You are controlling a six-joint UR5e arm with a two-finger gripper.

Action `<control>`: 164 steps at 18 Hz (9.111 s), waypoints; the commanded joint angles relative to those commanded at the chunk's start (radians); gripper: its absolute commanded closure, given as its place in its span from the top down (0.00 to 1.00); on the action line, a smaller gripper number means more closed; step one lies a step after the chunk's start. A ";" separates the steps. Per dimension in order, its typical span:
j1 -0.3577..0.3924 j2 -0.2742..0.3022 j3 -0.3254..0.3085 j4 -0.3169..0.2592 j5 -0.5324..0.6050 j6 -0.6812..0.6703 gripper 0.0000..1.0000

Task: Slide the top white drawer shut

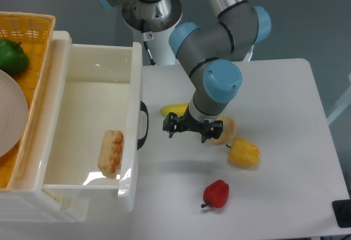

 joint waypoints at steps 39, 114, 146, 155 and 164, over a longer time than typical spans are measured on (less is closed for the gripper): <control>-0.052 0.003 0.009 0.002 -0.046 -0.026 1.00; -0.267 -0.005 0.048 0.003 -0.054 -0.129 1.00; -0.060 0.054 0.061 0.000 0.043 0.069 1.00; 0.110 0.103 0.058 -0.040 0.184 0.418 1.00; 0.239 0.190 0.000 -0.067 0.207 0.687 1.00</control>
